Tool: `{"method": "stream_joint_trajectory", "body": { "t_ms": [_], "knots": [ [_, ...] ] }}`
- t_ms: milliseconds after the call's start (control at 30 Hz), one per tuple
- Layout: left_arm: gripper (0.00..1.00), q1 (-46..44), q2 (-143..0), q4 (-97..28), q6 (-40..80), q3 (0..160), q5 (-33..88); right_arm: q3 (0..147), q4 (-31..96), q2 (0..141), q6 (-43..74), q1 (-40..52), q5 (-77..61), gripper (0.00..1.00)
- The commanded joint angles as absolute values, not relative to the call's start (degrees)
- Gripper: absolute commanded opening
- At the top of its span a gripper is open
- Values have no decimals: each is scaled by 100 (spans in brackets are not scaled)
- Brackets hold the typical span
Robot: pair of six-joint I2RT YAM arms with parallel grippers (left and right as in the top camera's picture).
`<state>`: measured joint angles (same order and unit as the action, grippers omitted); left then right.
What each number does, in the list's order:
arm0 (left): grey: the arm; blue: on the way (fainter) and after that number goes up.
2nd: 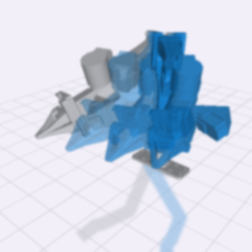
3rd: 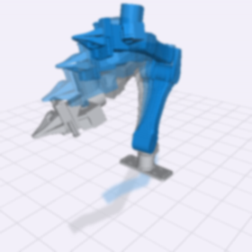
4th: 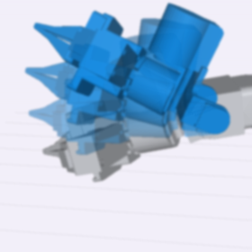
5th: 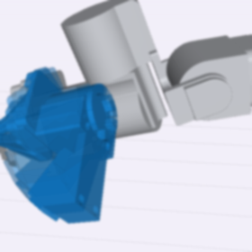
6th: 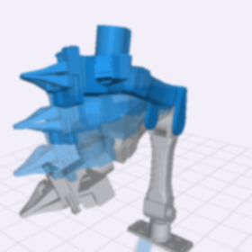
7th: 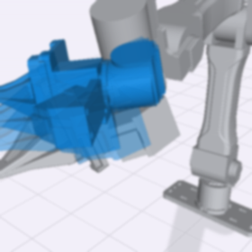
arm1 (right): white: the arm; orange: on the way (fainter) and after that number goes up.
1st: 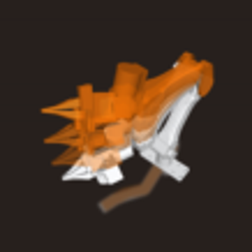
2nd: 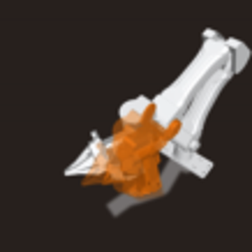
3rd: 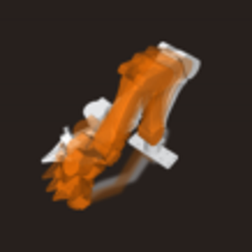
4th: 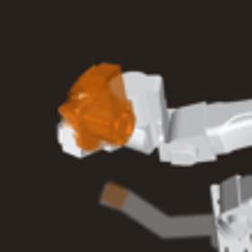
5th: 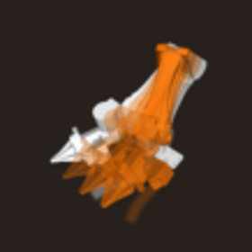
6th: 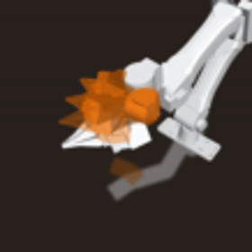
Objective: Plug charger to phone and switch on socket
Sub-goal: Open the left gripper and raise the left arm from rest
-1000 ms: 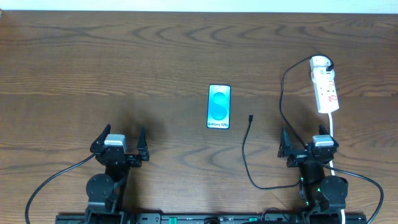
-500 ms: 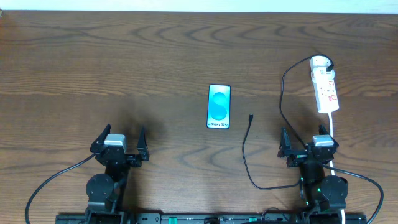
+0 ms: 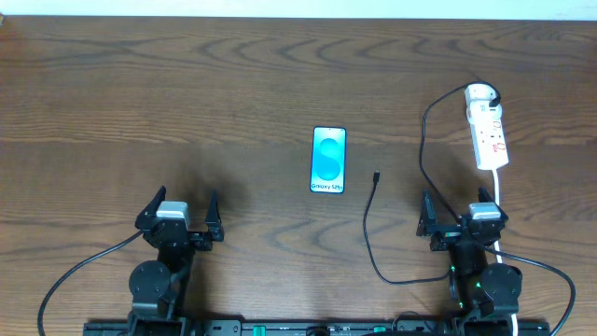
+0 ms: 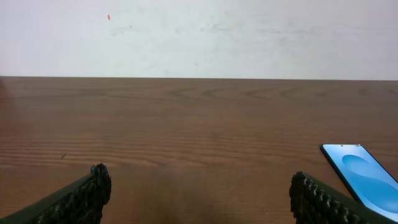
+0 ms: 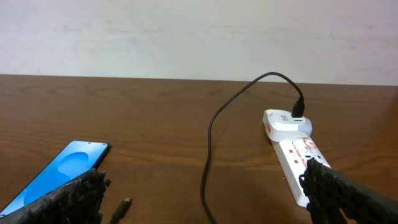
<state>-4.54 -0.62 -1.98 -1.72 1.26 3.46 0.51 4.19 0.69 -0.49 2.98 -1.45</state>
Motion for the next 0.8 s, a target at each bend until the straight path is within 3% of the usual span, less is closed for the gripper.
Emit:
{"method": "stream_joint_trajectory", "body": {
  "t_ms": [0,767],
  "knots": [
    [93,-425,-27,-386,-165,23,342,32,434,34,-91,342,-99,99],
    [93,-425,-30,-377,-178,23,405,32,434,34,-91,342,-97,99]
  ]
}}
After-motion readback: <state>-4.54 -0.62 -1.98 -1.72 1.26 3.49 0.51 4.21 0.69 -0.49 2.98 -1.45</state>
